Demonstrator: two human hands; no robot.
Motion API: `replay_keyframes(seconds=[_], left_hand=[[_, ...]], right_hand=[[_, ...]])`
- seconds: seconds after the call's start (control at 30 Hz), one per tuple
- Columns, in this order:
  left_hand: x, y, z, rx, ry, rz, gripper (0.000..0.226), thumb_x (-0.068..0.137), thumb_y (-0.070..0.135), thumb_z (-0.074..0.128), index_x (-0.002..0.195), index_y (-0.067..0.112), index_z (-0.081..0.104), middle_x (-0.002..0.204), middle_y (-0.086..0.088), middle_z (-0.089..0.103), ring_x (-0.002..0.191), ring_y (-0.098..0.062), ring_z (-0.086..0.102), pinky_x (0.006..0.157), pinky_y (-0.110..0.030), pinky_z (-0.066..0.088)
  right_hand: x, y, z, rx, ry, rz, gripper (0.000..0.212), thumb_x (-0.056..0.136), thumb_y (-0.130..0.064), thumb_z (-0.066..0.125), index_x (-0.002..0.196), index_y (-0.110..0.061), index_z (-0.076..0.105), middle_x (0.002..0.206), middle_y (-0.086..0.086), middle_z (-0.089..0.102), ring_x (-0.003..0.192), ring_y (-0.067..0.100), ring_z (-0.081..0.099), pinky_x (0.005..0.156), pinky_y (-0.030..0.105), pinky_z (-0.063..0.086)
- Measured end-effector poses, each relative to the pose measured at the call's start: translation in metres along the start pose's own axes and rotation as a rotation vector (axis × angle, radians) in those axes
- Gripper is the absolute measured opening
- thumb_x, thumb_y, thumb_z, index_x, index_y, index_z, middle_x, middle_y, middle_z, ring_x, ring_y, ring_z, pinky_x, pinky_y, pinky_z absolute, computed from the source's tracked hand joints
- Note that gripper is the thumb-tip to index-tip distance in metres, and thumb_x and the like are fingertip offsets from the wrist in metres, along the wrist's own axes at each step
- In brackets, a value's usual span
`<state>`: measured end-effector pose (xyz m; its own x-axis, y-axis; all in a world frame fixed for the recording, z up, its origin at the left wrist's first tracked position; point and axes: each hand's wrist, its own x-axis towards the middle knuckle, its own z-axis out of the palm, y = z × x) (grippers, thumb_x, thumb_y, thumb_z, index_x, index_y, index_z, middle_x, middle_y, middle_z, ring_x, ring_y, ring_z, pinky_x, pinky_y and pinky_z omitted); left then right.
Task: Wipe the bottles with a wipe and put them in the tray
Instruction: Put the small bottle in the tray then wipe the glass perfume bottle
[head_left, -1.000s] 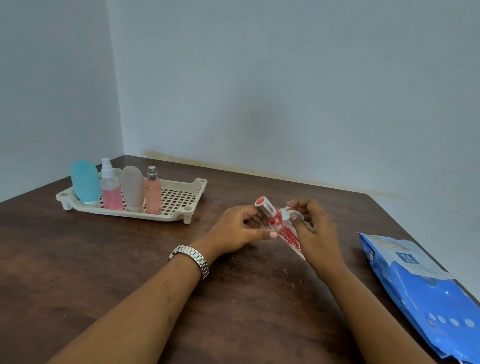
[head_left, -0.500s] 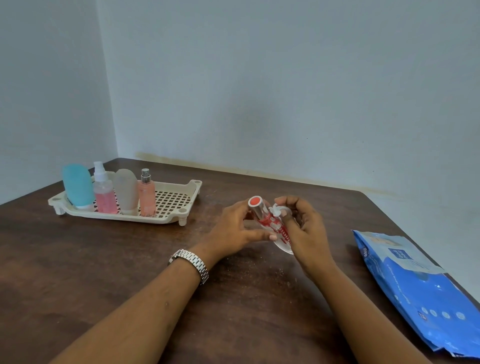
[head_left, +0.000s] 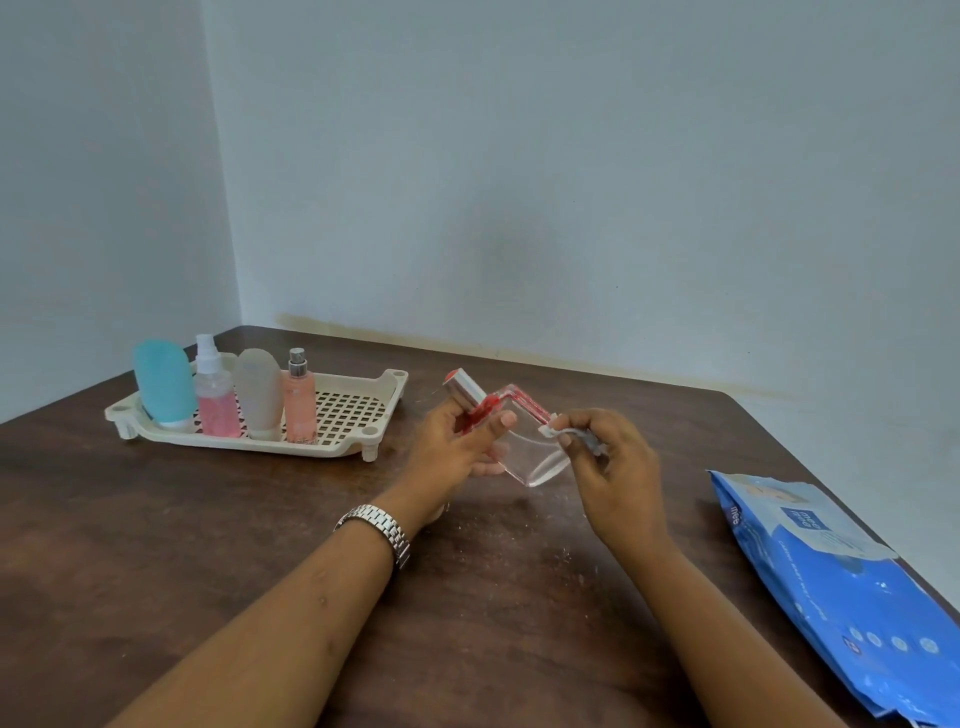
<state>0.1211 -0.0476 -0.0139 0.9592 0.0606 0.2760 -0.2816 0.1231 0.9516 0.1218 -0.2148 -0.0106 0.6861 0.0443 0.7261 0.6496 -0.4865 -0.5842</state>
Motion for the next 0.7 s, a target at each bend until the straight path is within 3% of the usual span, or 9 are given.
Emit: replay_keyframes(seconds=[0.07, 0.2, 0.33, 0.43, 0.53, 0.7], left_hand=[[-0.001, 0.005, -0.001, -0.081, 0.021, -0.023, 0.039, 0.071, 0.035, 0.069, 0.102, 0.015, 0.06, 0.098, -0.007, 0.07, 0.08, -0.022, 0.072, 0.056, -0.027, 0.058], [-0.004, 0.009, 0.004, -0.193, 0.027, -0.074, 0.044, 0.071, 0.037, 0.067, 0.107, 0.013, 0.057, 0.101, -0.011, 0.071, 0.087, -0.031, 0.071, 0.048, -0.025, 0.056], [-0.005, 0.01, 0.012, -0.306, 0.041, -0.114, 0.049, 0.072, 0.041, 0.064, 0.111, 0.013, 0.055, 0.107, -0.015, 0.071, 0.094, -0.032, 0.07, 0.049, -0.023, 0.056], [-0.006, 0.012, 0.016, -0.444, 0.089, -0.115, 0.043, 0.076, 0.042, 0.061, 0.105, 0.012, 0.055, 0.099, -0.011, 0.071, 0.081, -0.022, 0.071, 0.049, -0.021, 0.056], [-0.004, 0.016, 0.017, -0.53, 0.2, -0.11, 0.041, 0.087, 0.039, 0.057, 0.113, 0.007, 0.055, 0.099, -0.008, 0.065, 0.071, -0.015, 0.069, 0.045, -0.019, 0.053], [-0.001, 0.017, 0.009, -0.526, 0.32, -0.095, 0.05, 0.089, 0.04, 0.058, 0.126, 0.007, 0.05, 0.105, -0.007, 0.062, 0.075, -0.016, 0.07, 0.043, -0.018, 0.052]], right_hand=[[0.002, 0.003, -0.002, 0.071, 0.014, 0.073, 0.016, 0.086, -0.007, 0.062, 0.088, -0.023, 0.065, 0.093, -0.01, 0.064, 0.088, -0.008, 0.055, 0.073, 0.004, 0.042], [0.003, 0.001, -0.005, 0.448, -0.016, 0.331, 0.014, 0.09, -0.008, 0.058, 0.091, -0.018, 0.067, 0.093, 0.0, 0.068, 0.091, 0.016, 0.064, 0.077, 0.027, 0.056], [0.003, -0.008, -0.004, 0.655, 0.082, 0.435, 0.011, 0.089, -0.005, 0.057, 0.092, -0.013, 0.064, 0.094, 0.004, 0.068, 0.09, 0.017, 0.065, 0.071, 0.021, 0.055], [-0.001, -0.012, 0.004, 0.681, 0.1, 0.459, 0.011, 0.087, -0.001, 0.058, 0.09, -0.01, 0.063, 0.094, 0.008, 0.067, 0.088, 0.018, 0.064, 0.068, 0.021, 0.056], [-0.006, -0.014, 0.01, 0.691, 0.066, 0.44, 0.012, 0.083, -0.001, 0.062, 0.088, -0.011, 0.066, 0.088, 0.008, 0.069, 0.081, 0.016, 0.065, 0.071, 0.024, 0.056], [-0.008, -0.011, 0.012, 0.518, -0.091, 0.391, 0.015, 0.08, -0.005, 0.069, 0.081, -0.019, 0.07, 0.082, 0.002, 0.072, 0.081, 0.021, 0.066, 0.074, 0.031, 0.056]])
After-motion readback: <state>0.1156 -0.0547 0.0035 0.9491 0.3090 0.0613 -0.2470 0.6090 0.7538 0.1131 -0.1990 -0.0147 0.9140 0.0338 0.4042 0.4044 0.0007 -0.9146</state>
